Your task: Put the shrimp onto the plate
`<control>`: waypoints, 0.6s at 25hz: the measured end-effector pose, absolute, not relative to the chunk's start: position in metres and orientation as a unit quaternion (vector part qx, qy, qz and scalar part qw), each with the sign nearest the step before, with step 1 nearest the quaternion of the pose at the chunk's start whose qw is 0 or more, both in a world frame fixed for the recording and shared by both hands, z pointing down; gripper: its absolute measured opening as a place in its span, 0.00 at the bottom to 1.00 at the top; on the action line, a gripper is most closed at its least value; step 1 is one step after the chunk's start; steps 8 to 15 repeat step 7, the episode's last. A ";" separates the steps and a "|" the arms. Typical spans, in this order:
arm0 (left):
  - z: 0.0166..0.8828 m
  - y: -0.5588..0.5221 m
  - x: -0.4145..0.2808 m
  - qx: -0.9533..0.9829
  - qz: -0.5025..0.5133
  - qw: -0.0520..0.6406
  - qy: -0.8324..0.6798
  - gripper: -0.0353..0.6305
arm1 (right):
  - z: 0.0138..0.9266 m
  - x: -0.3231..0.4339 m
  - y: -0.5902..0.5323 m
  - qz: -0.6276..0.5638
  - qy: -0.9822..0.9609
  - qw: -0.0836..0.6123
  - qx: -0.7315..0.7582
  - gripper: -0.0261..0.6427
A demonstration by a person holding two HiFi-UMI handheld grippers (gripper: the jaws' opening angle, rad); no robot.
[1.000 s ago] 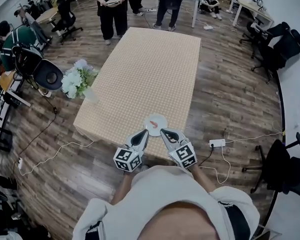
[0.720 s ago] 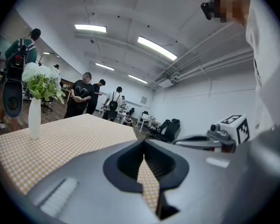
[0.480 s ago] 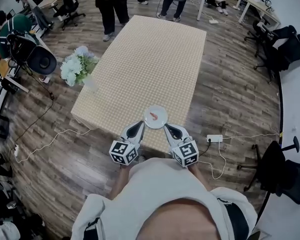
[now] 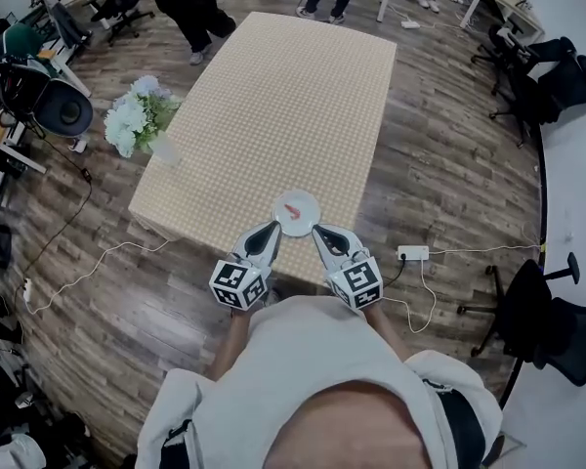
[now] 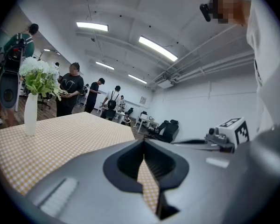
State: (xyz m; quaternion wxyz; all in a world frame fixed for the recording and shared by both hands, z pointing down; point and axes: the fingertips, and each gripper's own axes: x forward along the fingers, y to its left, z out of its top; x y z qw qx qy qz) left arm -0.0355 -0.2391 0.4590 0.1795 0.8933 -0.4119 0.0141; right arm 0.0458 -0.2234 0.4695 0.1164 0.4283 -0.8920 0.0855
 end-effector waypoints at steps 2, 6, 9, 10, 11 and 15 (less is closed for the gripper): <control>0.461 -0.238 -0.034 0.893 0.016 0.181 -0.411 0.07 | 0.472 0.047 -0.222 0.089 -0.891 0.115 0.430 0.03; 0.463 -0.235 -0.031 0.894 0.017 0.184 -0.409 0.07 | 0.471 0.050 -0.219 0.095 -0.893 0.103 0.427 0.03; 0.463 -0.235 -0.030 0.894 0.016 0.184 -0.408 0.07 | 0.469 0.050 -0.219 0.098 -0.894 0.097 0.426 0.03; 0.463 -0.235 -0.030 0.894 0.016 0.184 -0.408 0.07 | 0.469 0.050 -0.219 0.098 -0.894 0.097 0.426 0.03; 0.463 -0.235 -0.030 0.894 0.016 0.184 -0.408 0.07 | 0.469 0.050 -0.219 0.098 -0.894 0.097 0.426 0.03; 0.463 -0.235 -0.030 0.894 0.016 0.184 -0.408 0.07 | 0.469 0.050 -0.219 0.098 -0.894 0.097 0.426 0.03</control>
